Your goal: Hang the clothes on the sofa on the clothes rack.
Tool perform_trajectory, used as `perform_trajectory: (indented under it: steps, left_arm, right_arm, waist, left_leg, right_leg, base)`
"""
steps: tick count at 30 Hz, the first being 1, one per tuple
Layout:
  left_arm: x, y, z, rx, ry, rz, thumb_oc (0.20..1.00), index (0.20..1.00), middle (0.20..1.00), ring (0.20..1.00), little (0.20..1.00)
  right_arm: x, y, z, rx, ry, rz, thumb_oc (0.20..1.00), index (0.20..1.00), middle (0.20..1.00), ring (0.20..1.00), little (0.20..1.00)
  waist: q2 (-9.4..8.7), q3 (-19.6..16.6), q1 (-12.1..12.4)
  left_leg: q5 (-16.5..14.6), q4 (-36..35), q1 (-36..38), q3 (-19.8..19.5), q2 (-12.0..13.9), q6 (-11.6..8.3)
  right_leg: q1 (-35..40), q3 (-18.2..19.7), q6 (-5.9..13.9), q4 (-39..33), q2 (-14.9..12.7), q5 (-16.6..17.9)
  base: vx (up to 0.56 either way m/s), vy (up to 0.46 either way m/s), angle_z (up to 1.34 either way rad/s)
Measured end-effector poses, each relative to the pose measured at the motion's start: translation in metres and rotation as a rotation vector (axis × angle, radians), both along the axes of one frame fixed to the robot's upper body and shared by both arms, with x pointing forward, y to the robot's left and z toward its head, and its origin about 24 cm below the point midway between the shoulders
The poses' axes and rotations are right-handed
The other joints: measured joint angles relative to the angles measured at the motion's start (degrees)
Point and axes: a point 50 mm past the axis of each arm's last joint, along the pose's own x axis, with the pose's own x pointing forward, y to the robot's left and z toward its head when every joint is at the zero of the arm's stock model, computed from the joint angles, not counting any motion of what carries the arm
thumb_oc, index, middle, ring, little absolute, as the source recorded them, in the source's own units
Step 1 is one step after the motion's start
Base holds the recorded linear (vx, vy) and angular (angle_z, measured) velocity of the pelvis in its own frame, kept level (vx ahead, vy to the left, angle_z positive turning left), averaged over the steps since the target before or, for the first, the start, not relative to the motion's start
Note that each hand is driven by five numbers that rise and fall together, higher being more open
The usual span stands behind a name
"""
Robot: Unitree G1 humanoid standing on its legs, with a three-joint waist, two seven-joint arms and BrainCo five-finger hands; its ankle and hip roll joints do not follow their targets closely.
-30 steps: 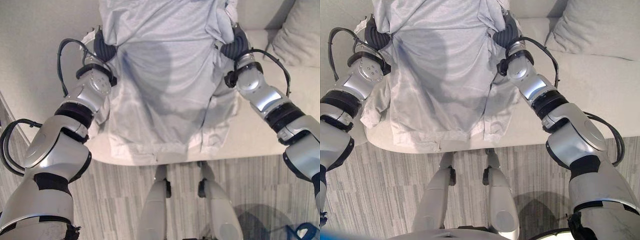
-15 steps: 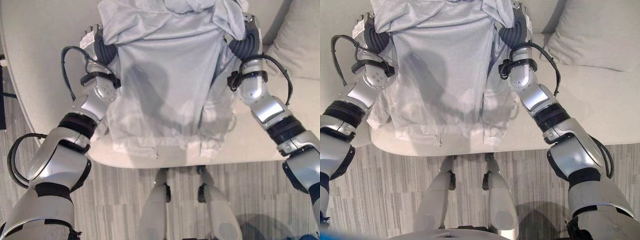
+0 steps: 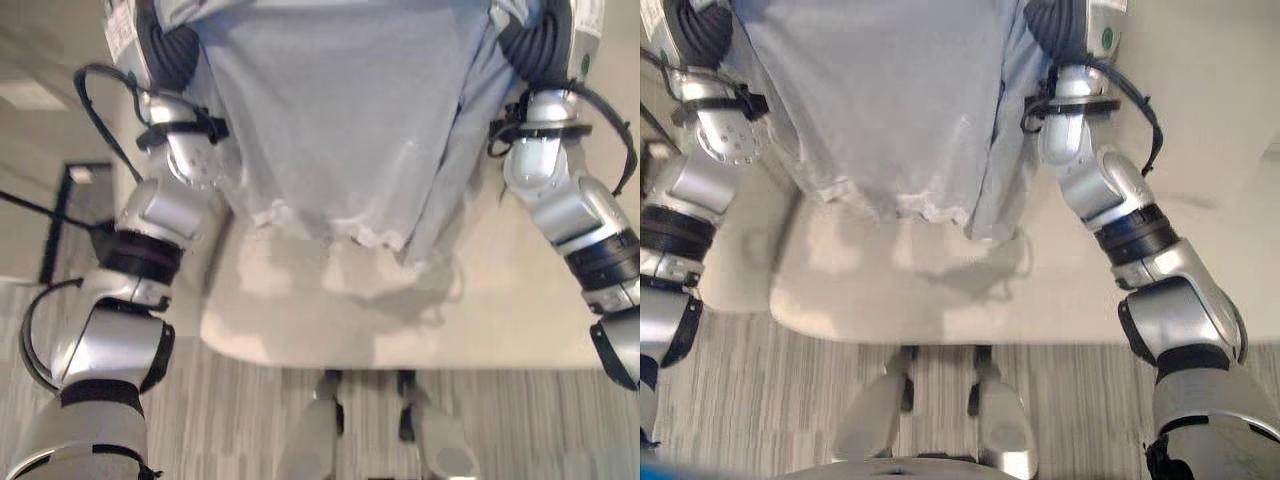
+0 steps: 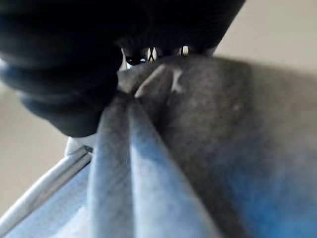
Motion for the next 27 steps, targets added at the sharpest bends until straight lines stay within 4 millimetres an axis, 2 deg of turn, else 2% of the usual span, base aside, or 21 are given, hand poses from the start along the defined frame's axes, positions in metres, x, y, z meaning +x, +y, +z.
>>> perform_trajectory:
  steps: [2, 6, 9, 12, 15, 17, 18, 21, 24, 27]
  left_arm:
    - [-0.009, 0.004, 0.012, -0.001, -0.057, 0.001, 0.2, 0.2, 0.2, 0.2, 0.2]
    - [-0.011, 0.004, 0.017, 0.011, -0.082, -0.008, 0.2, 0.2, 0.2, 0.2, 0.2]
    - [-0.014, 0.006, 0.025, 0.021, -0.105, -0.005, 0.2, 0.2, 0.2, 0.2, 0.2]
    - [-0.015, 0.006, 0.026, 0.023, -0.11, -0.007, 0.2, 0.2, 0.2, 0.2, 0.2]
    - [-0.018, 0.007, 0.029, 0.035, -0.123, -0.005, 0.2, 0.2, 0.2, 0.2, 0.2]
    - [-0.018, 0.008, 0.028, 0.034, -0.122, -0.006, 0.2, 0.2, 0.2, 0.2, 0.2]
    - [-0.017, 0.007, 0.026, 0.028, -0.12, -0.011, 0.2, 0.2, 0.2, 0.2, 0.2]
    - [-0.018, 0.009, 0.026, 0.013, -0.118, -0.014, 0.2, 0.2, 0.2, 0.2, 0.2]
    - [-0.02, 0.018, 0.019, -0.059, -0.115, -0.049, 0.2, 0.2, 0.2, 0.2, 0.2]
    - [-0.021, 0.027, 0.008, -0.208, -0.104, -0.136, 0.2, 0.2, 0.2, 0.2, 0.2]
  right_arm:
    - [-0.005, -0.001, 0.007, -0.035, -0.038, -0.005, 0.2, 0.2, 0.2, 0.2, 0.2]
    - [-0.006, -0.004, 0.012, -0.052, -0.056, -0.026, 0.2, 0.2, 0.2, 0.2, 0.2]
    - [-0.009, -0.002, 0.024, -0.058, -0.094, -0.025, 0.2, 0.2, 0.2, 0.2, 0.2]
    - [-0.01, -0.001, 0.026, -0.06, -0.098, -0.021, 0.2, 0.2, 0.2, 0.2, 0.2]
    - [-0.011, 0.003, 0.032, -0.073, -0.117, -0.008, 0.2, 0.2, 0.2, 0.2, 0.2]
    - [-0.009, 0.003, 0.031, -0.077, -0.113, -0.003, 0.2, 0.2, 0.2, 0.2, 0.2]
    - [-0.007, 0.002, 0.03, -0.083, -0.102, -0.008, 0.2, 0.2, 0.2, 0.2, 0.2]
    - [-0.003, 0.003, 0.028, -0.109, -0.072, -0.017, 0.2, 0.2, 0.2, 0.2, 0.2]
    - [0.004, 0.009, 0.02, -0.143, -0.022, -0.012, 0.2, 0.2, 0.2, 0.2, 0.2]
    - [0.012, 0.016, 0.011, -0.143, 0.042, 0.003, 0.2, 0.2, 0.2, 0.2, 0.2]
  waist:
    - [-0.31, -3.91, 1.14]
    - [-0.32, -6.34, 0.88]
    - [-0.43, -7.2, 1.11]
    - [-0.59, -8.94, 2.65]
    - [-0.56, -10.93, 3.67]
    - [-0.64, -11.74, 5.3]
    - [-0.46, -12.7, 5.94]
    - [-0.17, -13.36, 6.96]
    - [-0.36, -13.52, 8.84]
    - [-1.38, -14.03, 10.48]
  left_leg:
    - [-0.11, -0.1, 1.34, -0.38, 0.5, -0.06]
    - [-0.29, -0.12, 3.73, -1.82, 0.48, -0.31]
    - [-0.36, 0.02, 5.2, -3.2, 0.71, -0.44]
    - [-0.57, 0.2, 5.73, -4.33, 1.13, -0.73]
    - [-0.92, 0.95, 4.6, -6.81, 1.35, -1.26]
    - [-0.92, 1.51, 3.4, -7.41, 1.48, -1.34]
    - [-1.2, 2.31, 2.06, -8.23, 1.64, -1.61]
    - [-1.25, 2.29, 1.63, -7.76, 2.3, -1.66]
    - [-1.23, 2.72, 2.65, -7.8, 2.39, -1.65]
    - [-1.21, 3.39, 2.87, -5.8, 2.67, -1.63]
  right_leg:
    - [1.57, -0.67, -0.51, 0.0, 0.58, -0.56]
    - [4.59, -1.79, -0.46, -0.02, 0.8, -1.44]
    - [6.73, -3.1, -0.76, -0.02, 1.43, -1.97]
    - [7.91, -4.04, -1.21, -0.02, 2.28, -2.46]
    - [8.32, -6.61, -2.03, -0.02, 2.94, -3.08]
    - [8.59, -7.98, -2.35, 0.02, 3.57, -3.3]
    - [8.62, -9.87, -2.74, 0.01, 3.65, -3.8]
    - [9.38, -13.09, -2.95, 0.02, 3.76, -4.24]
    - [11.1, -14.04, -2.71, 0.01, 3.58, -4.77]
    - [12.2, -14.52, -2.5, 0.01, 3.4, -5.13]
  base:
    - [0.09, -0.174, 0.13]
    - [0.03, -0.105, 0.17]
    - [0.0, -0.094, 0.22]
    - [-0.07, -0.081, 0.2]
    - [-0.08, -0.024, 0.37]
    - [-0.05, 0.004, 0.43]
    - [-0.01, 0.011, 0.7]
    - [0.01, 0.04, 0.58]
    - [-0.02, 0.089, 0.22]
    - [-0.01, 0.155, 0.12]
